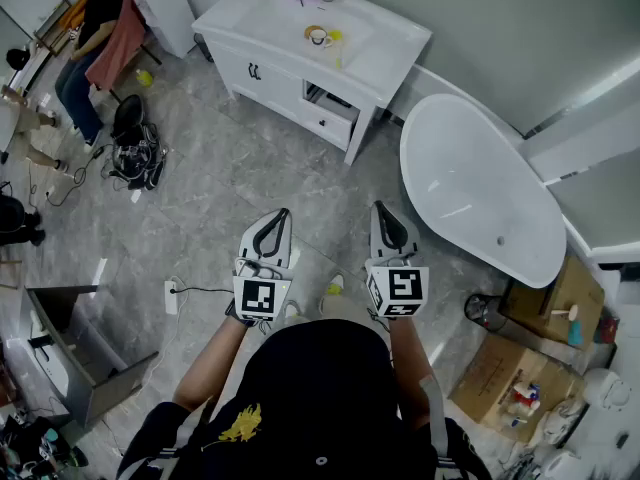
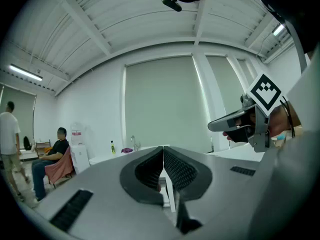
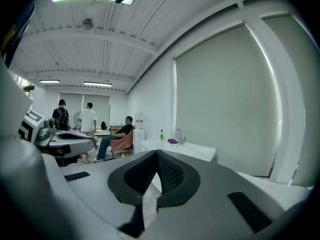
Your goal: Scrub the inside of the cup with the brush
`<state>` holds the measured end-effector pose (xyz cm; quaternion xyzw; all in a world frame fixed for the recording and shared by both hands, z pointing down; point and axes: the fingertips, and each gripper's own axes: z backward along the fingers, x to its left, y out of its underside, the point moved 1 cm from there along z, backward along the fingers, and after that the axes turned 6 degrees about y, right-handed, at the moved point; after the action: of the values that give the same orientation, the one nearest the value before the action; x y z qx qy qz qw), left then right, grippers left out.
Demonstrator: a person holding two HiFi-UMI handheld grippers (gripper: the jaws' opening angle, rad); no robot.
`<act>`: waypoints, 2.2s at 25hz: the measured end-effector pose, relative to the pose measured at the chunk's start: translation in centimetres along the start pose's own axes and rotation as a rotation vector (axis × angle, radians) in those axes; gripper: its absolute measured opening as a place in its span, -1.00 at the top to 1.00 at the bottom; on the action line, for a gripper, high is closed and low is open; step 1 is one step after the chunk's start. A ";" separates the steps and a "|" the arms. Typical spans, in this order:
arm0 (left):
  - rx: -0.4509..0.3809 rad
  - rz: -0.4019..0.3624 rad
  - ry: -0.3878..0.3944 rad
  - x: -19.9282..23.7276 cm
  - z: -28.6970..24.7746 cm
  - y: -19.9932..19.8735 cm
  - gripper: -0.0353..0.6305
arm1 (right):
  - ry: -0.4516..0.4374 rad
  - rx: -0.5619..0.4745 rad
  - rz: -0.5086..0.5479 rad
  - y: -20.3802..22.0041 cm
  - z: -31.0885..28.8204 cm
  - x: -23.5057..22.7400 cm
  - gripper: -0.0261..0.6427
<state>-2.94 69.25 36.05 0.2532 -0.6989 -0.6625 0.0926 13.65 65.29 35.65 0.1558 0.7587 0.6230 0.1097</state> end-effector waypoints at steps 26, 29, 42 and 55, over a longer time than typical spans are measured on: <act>-0.005 0.067 -0.016 -6.4 -13.1 -4.2 0.84 | -0.052 0.004 0.071 -0.7 -2.3 -10.6 0.85; 0.036 0.060 -0.040 -5.4 -13.1 -3.5 0.84 | -0.107 0.020 0.079 -0.4 -4.4 -9.2 0.85; 0.150 0.111 -0.130 8.5 -22.0 1.9 0.84 | -0.149 0.115 0.089 -0.3 -19.8 -8.3 0.84; 0.106 0.123 -0.054 26.9 -37.7 4.4 0.84 | -0.063 0.240 0.075 -1.1 -41.2 -9.8 0.84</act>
<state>-9.42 23.23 38.74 0.1965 -0.7495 -0.6241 0.1005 7.75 23.89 42.51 0.2154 0.8177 0.5261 0.0905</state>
